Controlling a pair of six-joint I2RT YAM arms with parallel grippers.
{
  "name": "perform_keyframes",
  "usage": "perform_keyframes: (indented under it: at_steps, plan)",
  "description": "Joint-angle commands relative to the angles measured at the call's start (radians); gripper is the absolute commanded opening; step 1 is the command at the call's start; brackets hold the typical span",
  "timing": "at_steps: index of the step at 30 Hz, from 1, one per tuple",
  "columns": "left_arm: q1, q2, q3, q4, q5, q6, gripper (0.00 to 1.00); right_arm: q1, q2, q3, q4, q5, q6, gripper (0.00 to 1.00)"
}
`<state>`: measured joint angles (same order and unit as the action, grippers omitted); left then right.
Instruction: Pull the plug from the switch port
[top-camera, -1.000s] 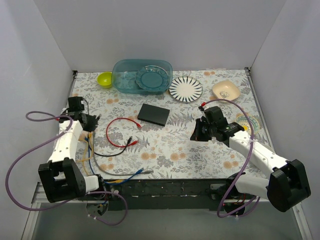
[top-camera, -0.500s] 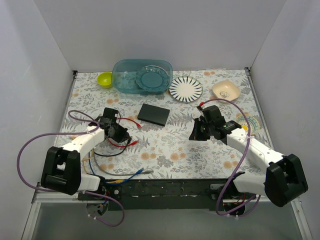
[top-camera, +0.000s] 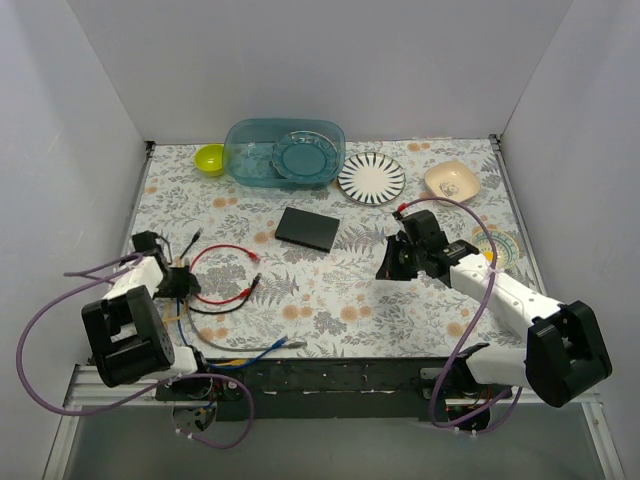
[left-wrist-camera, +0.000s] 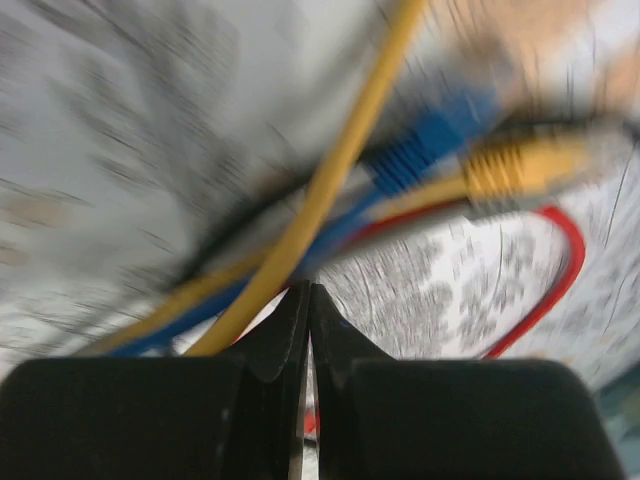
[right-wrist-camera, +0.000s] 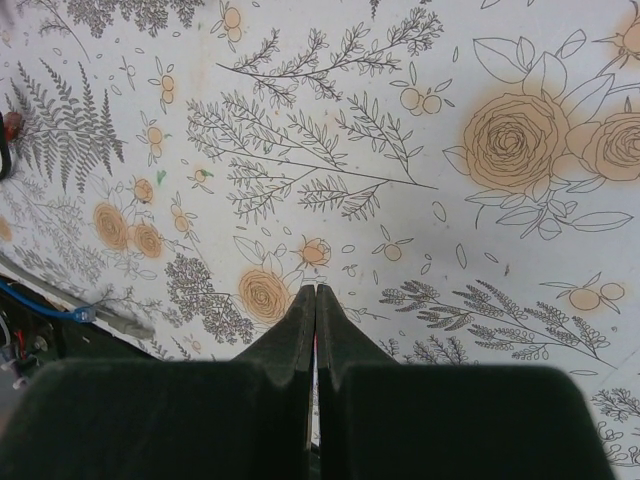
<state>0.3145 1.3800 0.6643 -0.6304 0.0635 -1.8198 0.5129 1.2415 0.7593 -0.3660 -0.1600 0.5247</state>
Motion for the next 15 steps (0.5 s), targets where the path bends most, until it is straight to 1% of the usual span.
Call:
perform_keyframes:
  at_steps: [1, 2, 4, 6, 7, 8, 9, 10, 11, 12, 13, 14, 15]
  plan:
    - [0.231, -0.051, -0.046, -0.155, -0.227, 0.057, 0.0, 0.004, 0.015, 0.052, 0.018, -0.01, 0.001, 0.02]
    - [0.309, -0.065, -0.039, -0.158, -0.222, 0.068, 0.0, 0.004, 0.019, 0.054, 0.012, -0.01, -0.003, 0.02]
    - [0.328, -0.047, 0.018, -0.184, -0.217, 0.068, 0.0, 0.004, 0.027, 0.058, 0.009, -0.009, -0.009, 0.02]
    - [0.328, -0.041, 0.05, -0.175, -0.183, 0.092, 0.0, 0.004, 0.03, 0.061, 0.007, -0.006, -0.011, 0.02]
    - [0.328, -0.044, 0.066, -0.155, -0.145, 0.123, 0.0, 0.004, 0.032, 0.066, 0.009, -0.004, -0.014, 0.02]
    - [0.316, -0.047, 0.096, -0.114, -0.016, 0.163, 0.0, 0.004, 0.033, 0.069, 0.009, -0.001, -0.014, 0.02]
    - [0.299, -0.053, 0.106, -0.088, 0.043, 0.175, 0.0, 0.004, 0.044, 0.075, 0.013, 0.0, -0.014, 0.02]
    - [0.272, -0.061, 0.116, -0.06, 0.094, 0.175, 0.0, 0.004, 0.053, 0.09, 0.015, -0.001, -0.014, 0.02]
    - [0.183, -0.067, 0.145, -0.005, 0.158, 0.169, 0.0, 0.004, 0.062, 0.1, 0.018, -0.003, -0.012, 0.02]
    - [0.132, -0.073, 0.164, 0.021, 0.171, 0.143, 0.01, 0.004, 0.088, 0.109, 0.021, -0.004, -0.011, 0.02]
    - [0.08, -0.067, 0.19, 0.046, 0.188, 0.136, 0.03, 0.004, 0.102, 0.138, 0.025, -0.01, -0.008, 0.02]
    - [-0.022, -0.053, 0.211, 0.095, 0.202, 0.128, 0.05, 0.004, 0.117, 0.15, 0.027, -0.012, -0.005, 0.02]
    - [-0.07, -0.038, 0.254, 0.122, 0.235, 0.116, 0.07, 0.004, 0.146, 0.167, 0.032, -0.012, -0.002, 0.02]
